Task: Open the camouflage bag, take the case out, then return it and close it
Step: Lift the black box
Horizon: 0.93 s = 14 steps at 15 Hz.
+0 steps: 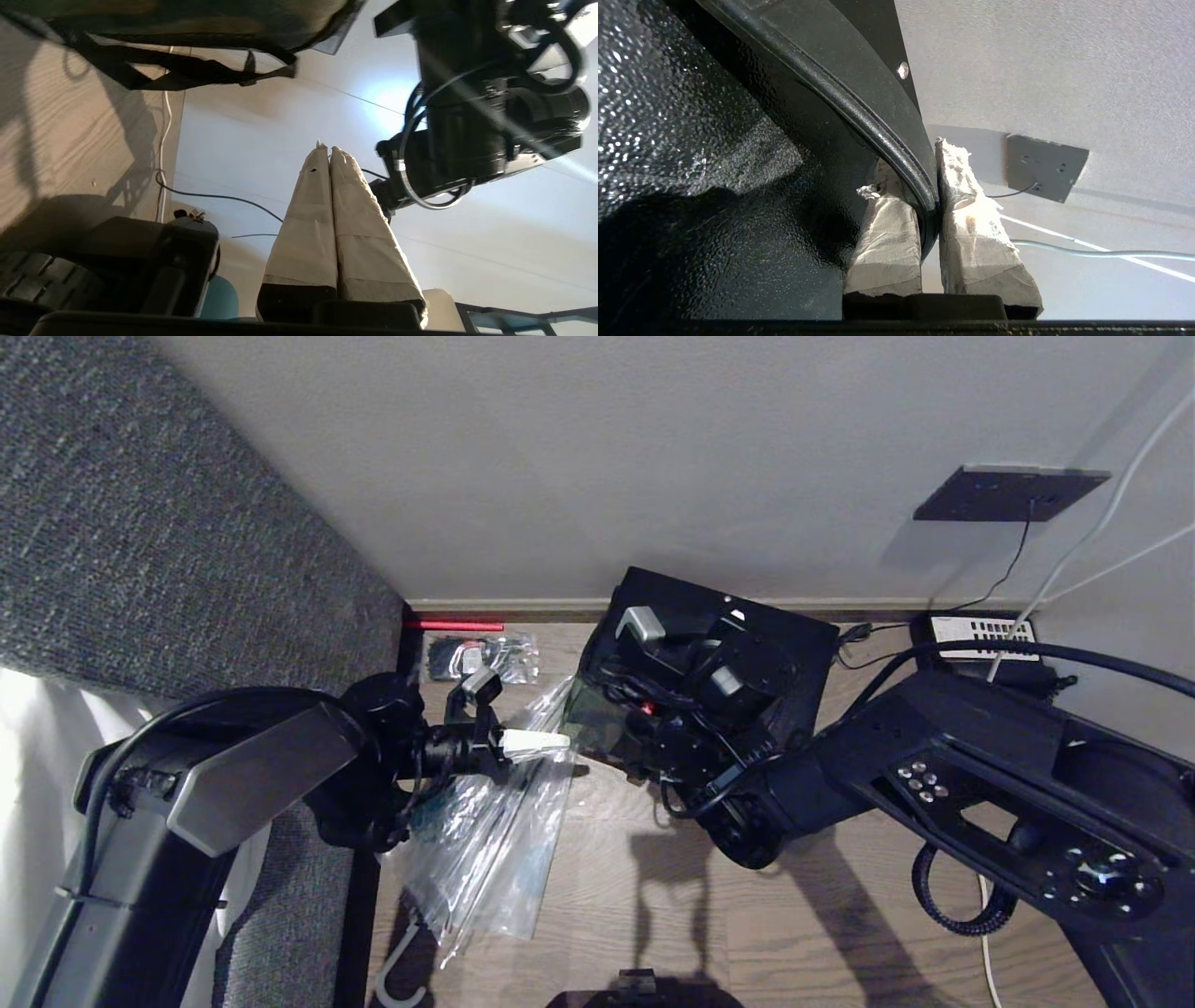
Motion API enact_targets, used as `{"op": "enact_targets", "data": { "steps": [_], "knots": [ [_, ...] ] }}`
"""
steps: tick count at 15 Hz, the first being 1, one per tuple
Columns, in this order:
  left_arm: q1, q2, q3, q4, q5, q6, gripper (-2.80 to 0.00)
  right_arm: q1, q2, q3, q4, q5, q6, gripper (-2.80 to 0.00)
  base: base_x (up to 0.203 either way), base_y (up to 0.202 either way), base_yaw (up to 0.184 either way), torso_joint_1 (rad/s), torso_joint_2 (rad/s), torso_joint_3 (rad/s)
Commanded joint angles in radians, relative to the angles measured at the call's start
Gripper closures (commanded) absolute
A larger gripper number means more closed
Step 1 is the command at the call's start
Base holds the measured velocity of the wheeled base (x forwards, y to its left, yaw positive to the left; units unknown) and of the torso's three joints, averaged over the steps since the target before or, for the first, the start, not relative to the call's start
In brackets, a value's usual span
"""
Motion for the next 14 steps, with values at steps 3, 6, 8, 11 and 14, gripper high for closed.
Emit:
{"op": "enact_targets", "data": {
  "steps": [3,6,8,11,14],
  "knots": [
    [0.004,0.031,-0.056,-0.009,0.006,-0.007,0.00,0.027,-0.045,0.018,-0.009,-0.008,-0.009,0.00,0.000,0.000,0.000,0.000,0.00,0.000],
    [0.003,0.035,-0.119,-0.009,0.041,-0.013,0.00,0.049,-0.056,0.043,-0.009,-0.008,-0.006,0.00,0.000,0.000,0.000,0.000,0.00,0.000],
    [0.003,0.048,-0.163,-0.009,0.059,-0.013,0.00,0.054,-0.060,0.048,-0.009,-0.008,-0.006,0.00,0.000,0.000,0.000,0.000,0.00,0.000],
    [0.006,0.041,-0.212,-0.009,0.111,-0.017,0.00,0.067,-0.065,0.087,-0.009,-0.008,0.012,0.00,0.000,0.000,0.000,0.000,0.00,0.000],
    [0.004,0.075,-0.224,-0.009,0.104,-0.066,0.00,0.079,-0.074,0.091,-0.009,-0.011,0.016,0.00,0.000,0.000,0.000,0.000,0.00,0.000]
  ]
}}
